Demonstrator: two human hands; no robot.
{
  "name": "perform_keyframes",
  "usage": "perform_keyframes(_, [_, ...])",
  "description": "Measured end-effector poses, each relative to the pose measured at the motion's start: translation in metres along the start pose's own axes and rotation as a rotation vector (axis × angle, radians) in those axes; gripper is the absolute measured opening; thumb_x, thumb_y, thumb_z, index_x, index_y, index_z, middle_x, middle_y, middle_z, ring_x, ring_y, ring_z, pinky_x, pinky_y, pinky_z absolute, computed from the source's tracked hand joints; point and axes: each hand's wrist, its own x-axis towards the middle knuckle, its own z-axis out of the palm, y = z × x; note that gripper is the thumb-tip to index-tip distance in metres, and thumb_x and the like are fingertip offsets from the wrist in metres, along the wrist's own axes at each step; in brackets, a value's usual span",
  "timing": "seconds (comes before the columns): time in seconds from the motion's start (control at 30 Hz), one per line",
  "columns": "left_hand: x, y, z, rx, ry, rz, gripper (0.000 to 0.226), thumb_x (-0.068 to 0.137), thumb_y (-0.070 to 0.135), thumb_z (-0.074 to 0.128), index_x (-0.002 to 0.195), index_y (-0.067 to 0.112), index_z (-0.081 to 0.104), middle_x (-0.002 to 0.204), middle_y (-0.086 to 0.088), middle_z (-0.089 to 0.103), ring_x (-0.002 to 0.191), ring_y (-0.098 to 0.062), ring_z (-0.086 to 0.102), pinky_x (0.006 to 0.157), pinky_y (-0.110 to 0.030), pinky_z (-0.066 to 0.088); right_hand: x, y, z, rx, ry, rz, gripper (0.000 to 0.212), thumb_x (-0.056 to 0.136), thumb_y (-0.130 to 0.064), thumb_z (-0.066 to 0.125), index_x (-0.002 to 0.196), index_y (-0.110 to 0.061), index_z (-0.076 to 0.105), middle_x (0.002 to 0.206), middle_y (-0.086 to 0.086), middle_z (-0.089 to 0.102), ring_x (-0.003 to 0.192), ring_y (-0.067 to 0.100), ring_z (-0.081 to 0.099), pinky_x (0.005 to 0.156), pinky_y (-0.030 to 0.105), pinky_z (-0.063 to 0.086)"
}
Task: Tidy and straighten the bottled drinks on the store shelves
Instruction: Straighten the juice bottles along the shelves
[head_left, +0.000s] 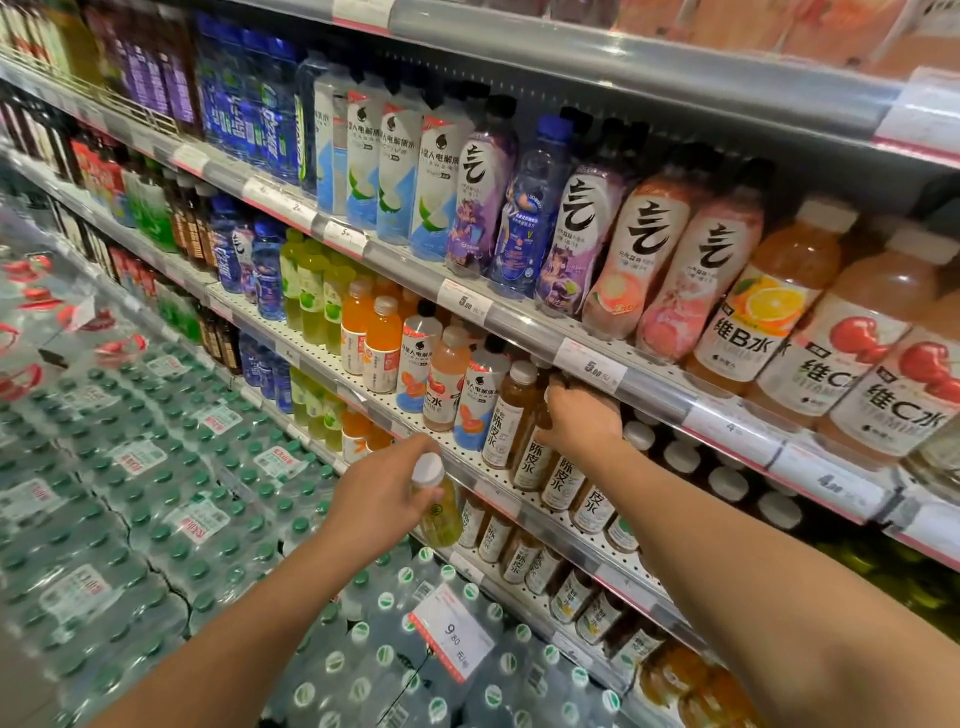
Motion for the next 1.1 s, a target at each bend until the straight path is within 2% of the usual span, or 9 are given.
perform_keyframes(0.17, [0.006, 0.012, 0.001, -0.026, 0.013, 0.028, 0.038, 0.085, 0.043, 0.075, 0.116, 0.037, 0.054, 0.103, 0.012, 0.069, 0.096, -0.018, 0.064, 0.073, -0.034, 0.048, 0.003, 0.007, 0.000, 0.144, -0.070, 0.045, 0.038, 0.090, -0.043, 0.073, 0.118, -0.024, 0.057, 0.116, 0.000, 0.067, 0.113, 0.025, 0.064, 0.086, 0.041, 0.055])
perform_keyframes(0.37, [0.009, 0.018, 0.005, -0.041, -0.006, 0.041, 0.037, 0.084, 0.043, 0.076, 0.112, 0.038, 0.052, 0.100, 0.014, 0.068, 0.092, -0.018, 0.062, 0.073, -0.035, 0.048, 0.008, 0.005, 0.000, 0.186, -0.092, 0.068, 0.043, 0.091, -0.048, 0.073, 0.122, -0.023, 0.058, 0.116, 0.000, 0.065, 0.114, 0.024, 0.063, 0.089, 0.041, 0.054])
perform_keyframes(0.47, [0.012, 0.020, 0.005, -0.030, -0.017, 0.054, 0.036, 0.084, 0.046, 0.075, 0.111, 0.039, 0.052, 0.099, 0.014, 0.069, 0.090, -0.018, 0.062, 0.072, -0.035, 0.049, 0.005, 0.004, 0.002, 0.137, -0.054, 0.077, 0.039, 0.091, -0.050, 0.072, 0.116, -0.024, 0.057, 0.108, -0.001, 0.065, 0.108, 0.025, 0.065, 0.083, 0.040, 0.055])
perform_keyframes(0.6, [0.021, 0.024, 0.004, -0.055, -0.049, 0.037, 0.036, 0.082, 0.048, 0.076, 0.109, 0.038, 0.054, 0.096, 0.014, 0.070, 0.087, -0.017, 0.064, 0.074, -0.037, 0.053, -0.008, 0.003, 0.002, 0.056, 0.042, 0.058, 0.045, 0.094, -0.051, 0.066, 0.123, -0.018, 0.056, 0.105, 0.002, 0.066, 0.102, 0.027, 0.067, 0.080, 0.043, 0.058])
perform_keyframes(0.73, [0.030, 0.036, 0.004, -0.114, -0.058, 0.024, 0.037, 0.083, 0.050, 0.075, 0.112, 0.039, 0.056, 0.097, 0.013, 0.069, 0.087, -0.018, 0.063, 0.074, -0.036, 0.053, -0.039, 0.002, 0.004, -0.005, 0.249, -0.019, 0.057, 0.094, -0.044, 0.062, 0.140, -0.014, 0.048, 0.128, 0.009, 0.061, 0.115, 0.032, 0.061, 0.093, 0.050, 0.054])
perform_keyframes(0.83, [0.034, 0.053, 0.006, -0.162, -0.067, 0.036, 0.033, 0.083, 0.048, 0.075, 0.110, 0.036, 0.059, 0.096, 0.013, 0.069, 0.086, -0.017, 0.063, 0.076, -0.037, 0.053, -0.078, 0.009, 0.009, 0.195, 0.274, -0.172, 0.057, 0.092, -0.035, 0.059, 0.144, -0.015, 0.050, 0.140, 0.006, 0.055, 0.127, 0.027, 0.052, 0.103, 0.047, 0.049])
perform_keyframes(0.93, [0.038, 0.084, 0.006, -0.196, -0.093, 0.106, 0.029, 0.082, 0.051, 0.073, 0.104, 0.037, 0.060, 0.090, 0.016, 0.068, 0.082, -0.008, 0.062, 0.074, -0.037, 0.054, -0.129, 0.028, 0.002, 0.635, 0.103, -0.141, 0.057, 0.093, -0.038, 0.064, 0.146, -0.022, 0.050, 0.143, -0.004, 0.057, 0.129, 0.013, 0.053, 0.109, 0.034, 0.045])
perform_keyframes(1.03, [0.037, 0.130, 0.006, -0.267, -0.159, 0.204, 0.023, 0.083, 0.044, 0.075, 0.100, 0.038, 0.062, 0.085, 0.017, 0.069, 0.076, 0.000, 0.062, 0.069, -0.029, 0.051, -0.177, 0.051, -0.007, 0.883, -0.012, -0.051, 0.074, 0.082, -0.058, 0.075, 0.145, -0.032, 0.047, 0.133, -0.015, 0.059, 0.118, 0.002, 0.057, 0.101, 0.027, 0.048])
perform_keyframes(1.1, [0.033, 0.166, 0.007, -0.308, -0.204, 0.276, 0.020, 0.084, 0.040, 0.076, 0.098, 0.039, 0.062, 0.084, 0.015, 0.069, 0.076, 0.000, 0.062, 0.066, -0.025, 0.048, -0.200, 0.067, -0.013, 0.949, 0.011, 0.002, 0.068, 0.077, -0.059, 0.079, 0.136, -0.038, 0.052, 0.118, -0.019, 0.065, 0.106, 0.000, 0.062, 0.092, 0.024, 0.051])
